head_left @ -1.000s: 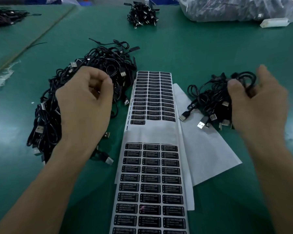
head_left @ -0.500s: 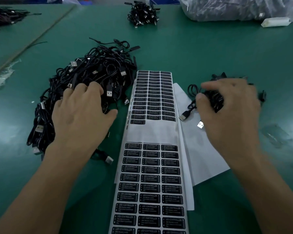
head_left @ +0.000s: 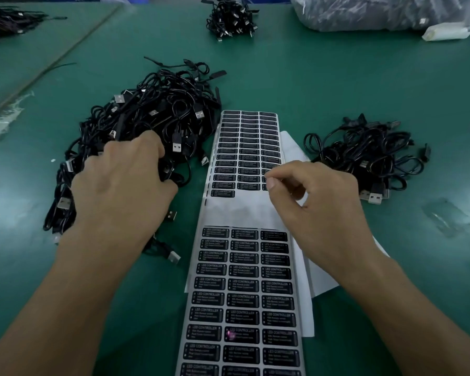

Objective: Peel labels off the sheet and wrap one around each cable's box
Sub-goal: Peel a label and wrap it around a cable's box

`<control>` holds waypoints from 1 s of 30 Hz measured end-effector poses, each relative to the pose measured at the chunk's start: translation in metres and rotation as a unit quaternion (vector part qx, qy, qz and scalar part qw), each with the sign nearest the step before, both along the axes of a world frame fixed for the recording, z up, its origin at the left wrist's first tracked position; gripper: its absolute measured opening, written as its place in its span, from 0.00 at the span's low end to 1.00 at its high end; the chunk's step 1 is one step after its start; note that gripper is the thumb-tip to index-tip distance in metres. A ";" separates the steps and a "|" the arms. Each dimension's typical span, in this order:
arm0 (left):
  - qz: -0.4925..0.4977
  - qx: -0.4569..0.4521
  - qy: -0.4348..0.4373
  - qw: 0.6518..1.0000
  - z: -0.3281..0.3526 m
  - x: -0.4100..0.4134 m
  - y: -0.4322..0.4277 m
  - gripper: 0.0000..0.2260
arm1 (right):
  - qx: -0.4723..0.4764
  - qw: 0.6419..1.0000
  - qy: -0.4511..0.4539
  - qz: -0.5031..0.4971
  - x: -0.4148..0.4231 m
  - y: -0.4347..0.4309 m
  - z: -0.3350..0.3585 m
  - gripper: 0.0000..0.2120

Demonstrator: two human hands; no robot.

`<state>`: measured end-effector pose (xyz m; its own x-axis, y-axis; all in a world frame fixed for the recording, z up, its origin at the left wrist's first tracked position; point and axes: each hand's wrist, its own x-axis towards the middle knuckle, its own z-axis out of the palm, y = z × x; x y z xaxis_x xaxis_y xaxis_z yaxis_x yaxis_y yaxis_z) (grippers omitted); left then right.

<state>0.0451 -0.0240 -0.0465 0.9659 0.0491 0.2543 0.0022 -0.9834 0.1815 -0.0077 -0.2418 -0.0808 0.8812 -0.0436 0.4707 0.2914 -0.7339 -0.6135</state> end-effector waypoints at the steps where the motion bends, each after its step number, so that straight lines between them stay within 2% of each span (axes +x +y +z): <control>1: -0.006 -0.004 -0.004 1.000 0.000 -0.001 0.000 0.17 | 0.001 1.000 0.002 0.002 0.000 0.001 -0.001 0.07; 6: -0.048 -0.030 -0.023 0.998 -0.003 -0.002 -0.001 0.15 | 0.007 1.000 0.026 0.013 0.001 0.003 -0.005 0.07; 10: -0.080 -0.124 -0.126 0.981 0.003 -0.002 -0.004 0.14 | 0.005 0.999 0.034 0.016 0.001 0.004 -0.005 0.06; 12: -0.096 -0.225 -0.147 0.958 0.007 -0.001 -0.005 0.13 | 0.007 0.999 0.034 0.028 0.002 0.005 -0.004 0.07; 15: -0.096 -0.388 -0.161 0.903 0.011 0.003 -0.004 0.12 | 0.008 0.997 0.062 0.048 0.002 0.007 -0.003 0.11; 19: -0.107 -0.473 -0.210 0.849 0.005 0.006 -0.019 0.15 | 0.035 0.992 0.076 0.089 -0.001 0.012 -0.001 0.20; 23: -0.131 -0.495 -0.202 0.835 -0.016 0.000 -0.043 0.10 | 0.122 0.977 0.093 0.146 -0.004 0.016 0.002 0.16; 26: -0.135 -0.516 -0.202 0.821 -0.026 -0.007 -0.053 0.08 | 0.176 0.965 0.100 0.165 -0.005 0.017 0.001 0.18; 29: -0.147 -0.558 -0.183 0.796 -0.027 -0.011 -0.059 0.10 | 0.196 0.964 0.093 0.156 -0.004 0.017 -0.002 0.07; 30: -0.153 -0.570 -0.181 0.786 -0.027 -0.012 -0.061 0.10 | 0.198 0.964 0.091 0.152 -0.004 0.017 -0.002 0.06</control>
<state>0.0332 -0.0850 -0.0732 0.8508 0.2241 0.4753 -0.4587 -0.1246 0.8798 -0.0113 -0.2251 -0.0828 0.9481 0.0861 0.3060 0.3170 -0.3289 -0.8896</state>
